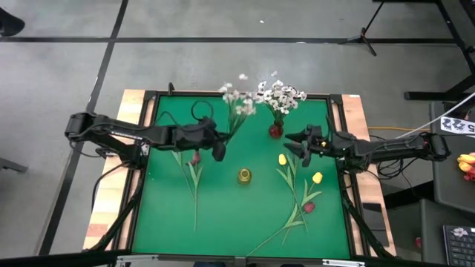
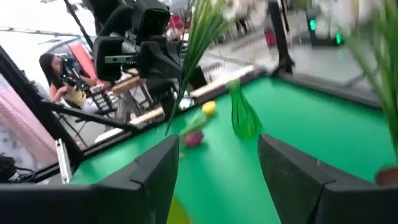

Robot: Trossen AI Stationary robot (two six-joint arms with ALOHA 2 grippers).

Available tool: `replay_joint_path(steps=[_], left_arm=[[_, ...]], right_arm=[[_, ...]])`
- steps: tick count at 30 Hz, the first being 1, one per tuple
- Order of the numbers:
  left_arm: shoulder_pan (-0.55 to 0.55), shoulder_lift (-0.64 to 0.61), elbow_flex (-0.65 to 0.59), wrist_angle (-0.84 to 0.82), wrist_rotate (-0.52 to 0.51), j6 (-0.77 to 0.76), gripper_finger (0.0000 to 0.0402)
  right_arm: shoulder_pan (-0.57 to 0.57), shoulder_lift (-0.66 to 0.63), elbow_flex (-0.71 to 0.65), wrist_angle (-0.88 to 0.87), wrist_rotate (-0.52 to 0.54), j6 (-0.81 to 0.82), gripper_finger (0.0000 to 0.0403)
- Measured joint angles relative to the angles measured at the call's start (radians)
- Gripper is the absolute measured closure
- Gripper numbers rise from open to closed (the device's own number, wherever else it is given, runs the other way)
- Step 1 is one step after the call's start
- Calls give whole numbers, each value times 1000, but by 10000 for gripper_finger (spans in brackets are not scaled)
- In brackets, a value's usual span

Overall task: Sort flowers into vase by color
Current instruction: Put the white flower into the red vase

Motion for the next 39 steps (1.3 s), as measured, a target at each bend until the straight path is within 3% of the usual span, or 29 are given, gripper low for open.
replay_joint_path(steps=[6, 11, 18, 24, 30, 39], left_arm=[[0, -5, 0, 251, -63, 275, 396], [1, -4, 0, 368, -63, 417, 399], [2, -4, 0, 416, -64, 499, 394], [2, -4, 0, 427, -64, 550, 398], [2, -3, -6, 445, -64, 602, 392], [3, 45, -7, 622, -72, 730, 397]], right_arm=[[0, 53, 2, 186, 72, -91, 185], [0, 176, 100, 221, 31, -208, 184], [0, 406, 337, 205, -5, -382, 179], [-13, 535, 533, 68, 22, -449, 109], [-55, 596, 673, -57, 55, -415, 55], [-81, 607, 715, 9, -39, -403, 56]])
